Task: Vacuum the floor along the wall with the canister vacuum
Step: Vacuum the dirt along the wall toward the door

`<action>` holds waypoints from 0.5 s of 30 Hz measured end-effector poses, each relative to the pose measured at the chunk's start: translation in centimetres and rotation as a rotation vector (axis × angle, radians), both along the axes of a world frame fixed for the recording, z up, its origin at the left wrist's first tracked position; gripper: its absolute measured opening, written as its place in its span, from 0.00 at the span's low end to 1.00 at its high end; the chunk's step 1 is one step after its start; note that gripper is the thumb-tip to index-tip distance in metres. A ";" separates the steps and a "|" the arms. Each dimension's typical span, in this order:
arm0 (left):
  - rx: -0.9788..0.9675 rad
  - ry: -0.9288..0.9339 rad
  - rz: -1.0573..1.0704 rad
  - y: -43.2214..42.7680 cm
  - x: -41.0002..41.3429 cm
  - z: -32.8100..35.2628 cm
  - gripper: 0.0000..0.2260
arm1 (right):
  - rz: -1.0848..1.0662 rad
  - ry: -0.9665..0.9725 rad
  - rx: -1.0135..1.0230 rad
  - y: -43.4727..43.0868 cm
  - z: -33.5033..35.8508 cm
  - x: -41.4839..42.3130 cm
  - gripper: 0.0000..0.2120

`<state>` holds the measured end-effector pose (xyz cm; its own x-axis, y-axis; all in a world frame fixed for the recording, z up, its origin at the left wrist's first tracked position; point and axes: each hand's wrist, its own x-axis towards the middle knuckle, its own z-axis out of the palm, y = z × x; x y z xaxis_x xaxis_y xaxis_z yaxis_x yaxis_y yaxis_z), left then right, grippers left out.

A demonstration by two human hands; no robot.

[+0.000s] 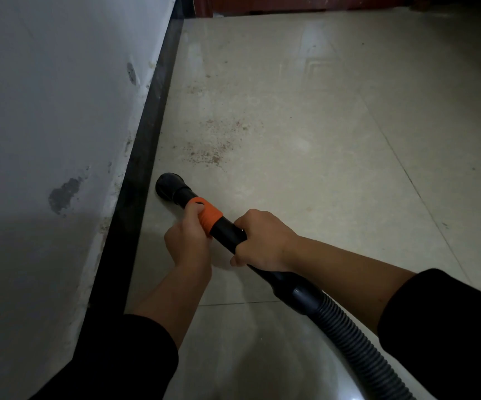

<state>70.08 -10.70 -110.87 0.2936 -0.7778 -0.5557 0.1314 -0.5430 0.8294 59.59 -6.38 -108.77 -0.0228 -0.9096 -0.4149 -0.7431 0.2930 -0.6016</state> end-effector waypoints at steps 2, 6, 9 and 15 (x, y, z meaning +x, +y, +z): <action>0.006 -0.004 0.009 0.1 0.3 0.1 0.11 | 0.006 -0.007 0.001 0.1 0.1 0.2 0.12; -0.004 0.001 0.014 0.8 0.7 0.2 0.10 | 0.034 -0.019 0.001 0.5 0.3 0.7 0.11; 0.002 -0.001 0.040 1.5 1.0 0.2 0.09 | 0.062 -0.023 0.007 0.9 0.5 1.0 0.11; 0.003 0.035 0.054 2.4 1.6 0.2 0.07 | 0.087 -0.007 0.022 1.5 0.7 1.6 0.09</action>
